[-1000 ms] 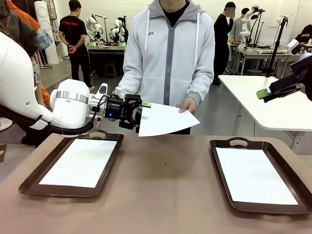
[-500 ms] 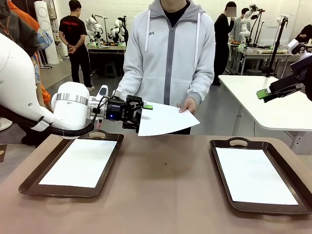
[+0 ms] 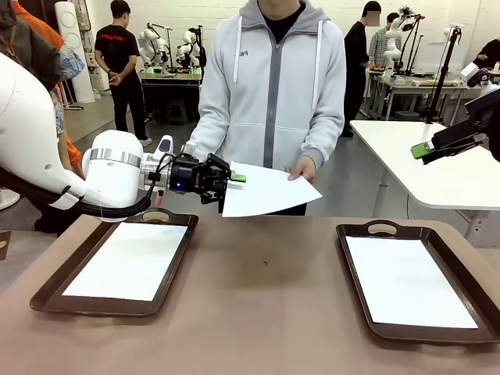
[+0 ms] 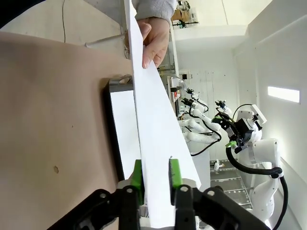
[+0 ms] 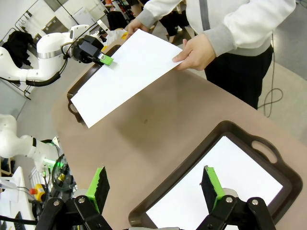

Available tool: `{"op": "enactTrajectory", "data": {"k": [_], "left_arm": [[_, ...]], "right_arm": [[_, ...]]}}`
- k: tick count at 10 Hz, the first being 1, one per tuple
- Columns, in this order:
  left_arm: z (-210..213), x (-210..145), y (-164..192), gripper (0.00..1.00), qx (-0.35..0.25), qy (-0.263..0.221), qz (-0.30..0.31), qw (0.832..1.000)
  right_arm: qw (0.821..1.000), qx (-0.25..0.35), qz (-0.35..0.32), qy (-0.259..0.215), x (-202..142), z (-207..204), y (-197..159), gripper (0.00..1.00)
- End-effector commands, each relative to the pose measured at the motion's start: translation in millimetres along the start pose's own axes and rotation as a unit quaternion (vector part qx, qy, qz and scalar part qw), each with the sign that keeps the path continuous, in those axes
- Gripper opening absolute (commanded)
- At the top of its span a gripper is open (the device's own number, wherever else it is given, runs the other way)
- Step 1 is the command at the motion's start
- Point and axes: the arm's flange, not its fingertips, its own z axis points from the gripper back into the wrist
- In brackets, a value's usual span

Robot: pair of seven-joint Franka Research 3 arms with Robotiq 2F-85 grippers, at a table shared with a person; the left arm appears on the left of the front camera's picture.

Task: Sort the A4 documents.
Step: Receive the A4 Paper.

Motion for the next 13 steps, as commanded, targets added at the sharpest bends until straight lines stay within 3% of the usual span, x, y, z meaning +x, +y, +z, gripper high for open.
{"op": "enactTrajectory", "data": {"k": [1, 2, 8, 9, 13], "left_arm": [[-1.7, 4.5, -0.1, 0.06, -0.013, -0.002, -0.001, 1.000], [-2.0, 4.3, 0.1, 0.01, -0.013, -0.002, -0.001, 1.000], [1.9, 6.2, 1.7, 0.00, -0.041, 0.019, 0.016, 0.999], [-0.6, -0.2, -0.1, 0.00, -0.003, 0.002, 0.000, 1.000], [-0.6, -0.2, -0.1, 0.00, -0.003, 0.002, 0.000, 1.000]], "right_arm": [[1.000, 0.001, 0.001, 0.000, -0.3, 0.0, -0.3, 1.00], [1.000, 0.001, 0.001, 0.000, -0.3, 0.0, -0.3, 1.00], [1.000, 0.001, 0.001, 0.000, -0.3, 0.0, -0.3, 1.00], [1.000, 0.001, 0.001, 0.000, -0.3, 0.0, -0.3, 1.00], [1.000, 0.001, 0.001, 0.000, -0.3, 0.0, -0.3, 1.00]]}}
